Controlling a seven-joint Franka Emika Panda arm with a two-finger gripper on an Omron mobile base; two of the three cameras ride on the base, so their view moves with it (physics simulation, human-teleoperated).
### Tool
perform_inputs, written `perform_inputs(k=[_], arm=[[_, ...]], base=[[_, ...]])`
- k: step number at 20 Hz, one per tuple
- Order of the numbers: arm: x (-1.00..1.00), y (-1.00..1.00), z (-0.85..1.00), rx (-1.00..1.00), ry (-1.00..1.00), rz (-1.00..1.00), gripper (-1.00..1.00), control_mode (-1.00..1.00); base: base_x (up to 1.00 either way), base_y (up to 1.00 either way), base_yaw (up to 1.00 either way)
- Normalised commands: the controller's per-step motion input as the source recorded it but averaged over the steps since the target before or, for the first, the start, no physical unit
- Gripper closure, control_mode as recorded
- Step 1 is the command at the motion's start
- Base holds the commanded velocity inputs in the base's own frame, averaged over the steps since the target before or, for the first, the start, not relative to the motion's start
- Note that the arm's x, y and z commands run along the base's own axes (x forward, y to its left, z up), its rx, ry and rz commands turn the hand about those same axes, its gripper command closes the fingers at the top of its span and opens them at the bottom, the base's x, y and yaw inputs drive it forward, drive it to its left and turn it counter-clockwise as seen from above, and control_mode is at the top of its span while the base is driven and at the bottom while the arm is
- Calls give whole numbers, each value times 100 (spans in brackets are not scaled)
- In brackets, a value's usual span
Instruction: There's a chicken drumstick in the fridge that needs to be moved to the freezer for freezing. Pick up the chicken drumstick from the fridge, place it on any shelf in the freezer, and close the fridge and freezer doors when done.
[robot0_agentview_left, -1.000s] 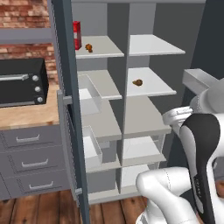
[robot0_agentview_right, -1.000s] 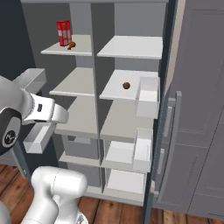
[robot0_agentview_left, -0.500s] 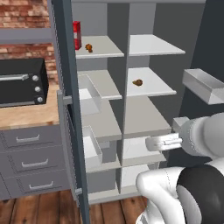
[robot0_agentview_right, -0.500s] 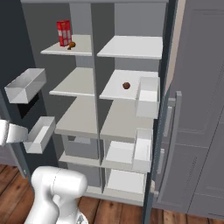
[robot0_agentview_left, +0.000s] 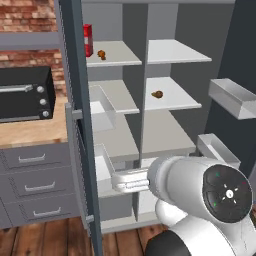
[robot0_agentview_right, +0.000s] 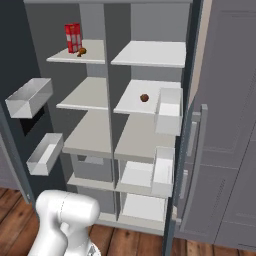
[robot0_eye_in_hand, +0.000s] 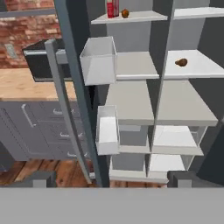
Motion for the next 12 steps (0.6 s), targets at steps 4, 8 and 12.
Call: perform_inputs(k=[4, 8, 12], arm=[[14, 100, -36, 3, -11, 0, -100, -100], [26, 100, -42, 0, -9, 0, -100, -100], [43, 100, -40, 0, -7, 0, -100, -100]], base=[[0, 0, 0], [0, 0, 0], [0, 0, 0]])
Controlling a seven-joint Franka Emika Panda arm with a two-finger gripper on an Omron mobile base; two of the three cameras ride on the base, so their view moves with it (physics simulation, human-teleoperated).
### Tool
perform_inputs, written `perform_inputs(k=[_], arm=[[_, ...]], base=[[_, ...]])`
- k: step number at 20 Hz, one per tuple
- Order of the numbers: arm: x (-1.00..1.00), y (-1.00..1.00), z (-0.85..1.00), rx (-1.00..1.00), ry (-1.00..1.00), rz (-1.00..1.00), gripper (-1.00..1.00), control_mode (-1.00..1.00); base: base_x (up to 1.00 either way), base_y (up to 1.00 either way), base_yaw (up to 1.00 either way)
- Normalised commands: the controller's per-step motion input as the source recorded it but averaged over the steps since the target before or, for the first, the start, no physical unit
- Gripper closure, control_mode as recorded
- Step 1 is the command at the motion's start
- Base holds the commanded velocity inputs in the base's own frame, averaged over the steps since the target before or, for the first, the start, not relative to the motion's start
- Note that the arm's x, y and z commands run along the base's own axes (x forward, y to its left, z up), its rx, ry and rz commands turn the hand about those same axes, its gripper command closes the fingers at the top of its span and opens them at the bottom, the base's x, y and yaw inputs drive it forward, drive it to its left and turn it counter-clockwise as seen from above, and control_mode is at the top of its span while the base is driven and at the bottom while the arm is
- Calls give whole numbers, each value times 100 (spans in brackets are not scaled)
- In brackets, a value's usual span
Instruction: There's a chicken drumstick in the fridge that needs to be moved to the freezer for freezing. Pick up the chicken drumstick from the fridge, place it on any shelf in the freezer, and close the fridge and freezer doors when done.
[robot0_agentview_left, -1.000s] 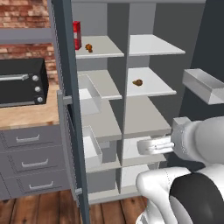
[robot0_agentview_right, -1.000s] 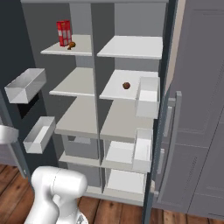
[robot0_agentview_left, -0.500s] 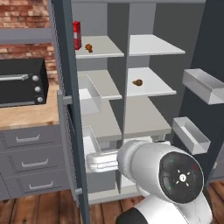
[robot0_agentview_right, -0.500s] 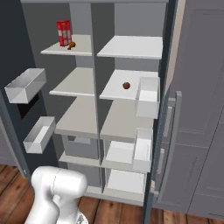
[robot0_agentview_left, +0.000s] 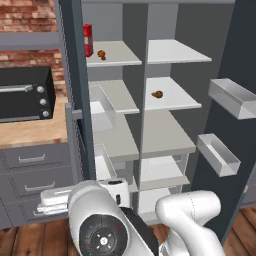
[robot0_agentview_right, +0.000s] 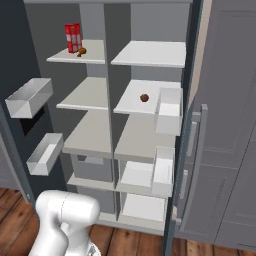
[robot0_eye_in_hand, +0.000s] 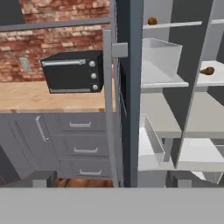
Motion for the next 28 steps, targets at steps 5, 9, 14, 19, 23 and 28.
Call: perform_inputs(k=[5, 9, 14, 19, 23, 28], arm=[[69, 63, -44, 2, -1, 0, -100, -100], [80, 33, -57, 0, -3, 0, -100, -100], [51, 35, -51, 0, -18, -1, -100, -100], [28, 35, -23, 0, -18, -19, -100, -100], [48, 41, -6, 0, -2, -10, -100, -100], [49, 44, -23, 0, 0, -4, -100, -100]], base=[[0, 0, 0], [0, 0, 0], [0, 0, 0], [0, 0, 0], [0, 0, 0], [0, 0, 0]])
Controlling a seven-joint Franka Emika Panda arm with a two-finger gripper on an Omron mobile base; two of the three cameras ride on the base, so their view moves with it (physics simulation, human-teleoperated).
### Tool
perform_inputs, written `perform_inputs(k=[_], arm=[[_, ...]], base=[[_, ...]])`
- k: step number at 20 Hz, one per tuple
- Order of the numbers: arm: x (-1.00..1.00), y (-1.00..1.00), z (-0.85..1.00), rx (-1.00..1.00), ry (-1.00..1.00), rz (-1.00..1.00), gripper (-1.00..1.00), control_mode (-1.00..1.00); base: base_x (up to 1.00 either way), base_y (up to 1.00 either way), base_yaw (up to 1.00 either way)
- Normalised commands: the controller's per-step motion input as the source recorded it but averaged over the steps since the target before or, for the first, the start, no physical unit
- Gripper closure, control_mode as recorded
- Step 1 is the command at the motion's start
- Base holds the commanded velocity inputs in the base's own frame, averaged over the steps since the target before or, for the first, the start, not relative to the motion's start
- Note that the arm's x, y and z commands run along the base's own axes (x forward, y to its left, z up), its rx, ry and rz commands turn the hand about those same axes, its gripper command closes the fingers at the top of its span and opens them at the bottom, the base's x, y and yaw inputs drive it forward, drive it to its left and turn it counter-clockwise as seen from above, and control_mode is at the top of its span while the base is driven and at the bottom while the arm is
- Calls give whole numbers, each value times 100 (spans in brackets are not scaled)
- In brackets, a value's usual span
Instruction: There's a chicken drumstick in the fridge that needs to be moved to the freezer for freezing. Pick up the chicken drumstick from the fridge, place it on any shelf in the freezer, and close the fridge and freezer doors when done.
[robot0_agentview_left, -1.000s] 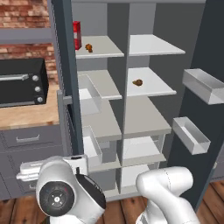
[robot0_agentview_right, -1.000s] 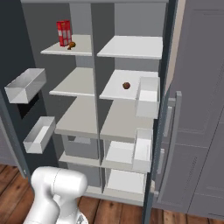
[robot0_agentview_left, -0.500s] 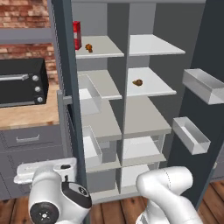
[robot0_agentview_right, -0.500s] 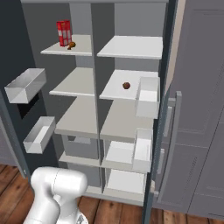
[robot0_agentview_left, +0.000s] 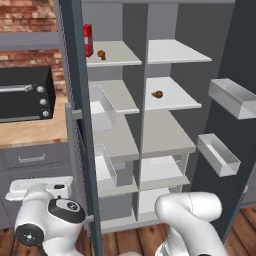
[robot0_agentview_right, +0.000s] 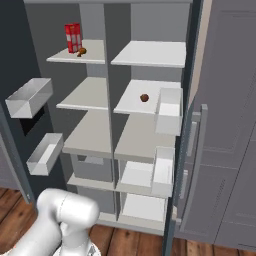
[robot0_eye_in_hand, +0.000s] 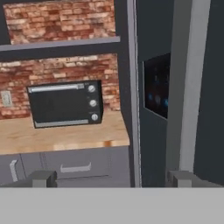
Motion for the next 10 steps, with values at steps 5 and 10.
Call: perform_inputs(k=[5, 10], arm=[[42, 9, -21, 0, 0, -1, -100, -100], [67, 0, -36, 0, 0, 0, -100, -100]], base=[[0, 0, 0], [0, 0, 0]])
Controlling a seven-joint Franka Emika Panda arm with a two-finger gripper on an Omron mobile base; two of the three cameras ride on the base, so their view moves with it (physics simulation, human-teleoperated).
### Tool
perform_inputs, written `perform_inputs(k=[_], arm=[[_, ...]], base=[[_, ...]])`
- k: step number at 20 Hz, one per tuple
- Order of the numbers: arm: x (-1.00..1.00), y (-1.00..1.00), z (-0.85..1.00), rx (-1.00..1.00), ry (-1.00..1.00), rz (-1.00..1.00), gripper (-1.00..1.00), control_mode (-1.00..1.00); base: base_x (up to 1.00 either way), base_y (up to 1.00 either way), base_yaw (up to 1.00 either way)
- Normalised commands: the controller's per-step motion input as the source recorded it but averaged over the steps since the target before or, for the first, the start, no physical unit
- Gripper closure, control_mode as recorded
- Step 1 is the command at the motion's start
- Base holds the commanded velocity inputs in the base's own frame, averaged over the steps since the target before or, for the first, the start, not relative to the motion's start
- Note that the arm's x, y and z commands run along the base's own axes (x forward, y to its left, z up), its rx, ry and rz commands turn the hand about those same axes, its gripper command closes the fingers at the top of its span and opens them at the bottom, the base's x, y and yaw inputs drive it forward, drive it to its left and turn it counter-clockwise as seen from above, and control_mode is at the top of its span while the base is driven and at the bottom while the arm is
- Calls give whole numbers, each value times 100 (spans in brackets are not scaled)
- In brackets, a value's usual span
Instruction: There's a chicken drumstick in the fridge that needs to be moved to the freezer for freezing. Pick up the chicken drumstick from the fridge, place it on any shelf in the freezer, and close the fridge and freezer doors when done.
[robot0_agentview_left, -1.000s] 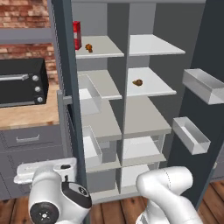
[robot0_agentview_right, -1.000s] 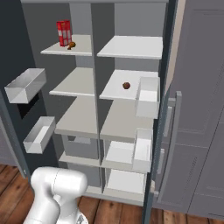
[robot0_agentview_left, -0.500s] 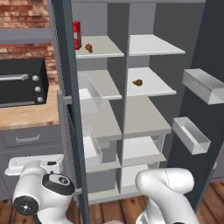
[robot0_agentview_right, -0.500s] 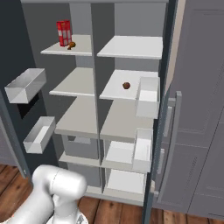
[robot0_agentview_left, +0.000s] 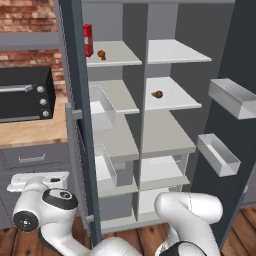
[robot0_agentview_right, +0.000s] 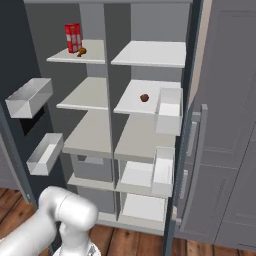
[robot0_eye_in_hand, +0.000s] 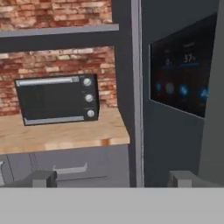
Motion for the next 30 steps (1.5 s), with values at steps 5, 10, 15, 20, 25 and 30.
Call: perform_inputs(k=[5, 10, 15, 20, 25, 30], arm=[[70, 0, -29, 0, 1, 0, -100, -100], [64, 0, -35, 0, 1, 0, -100, -100], [54, 4, -35, -2, 0, -2, -100, -100], [3, -34, -2, 0, 0, -1, -100, -100], [0, -68, 0, 3, 0, -9, -100, -100], [44, -72, 0, 7, 0, -7, -100, -100]], base=[[0, 0, 0], [0, 0, 0], [0, 0, 0], [0, 0, 0], [0, 0, 0], [0, 0, 0]])
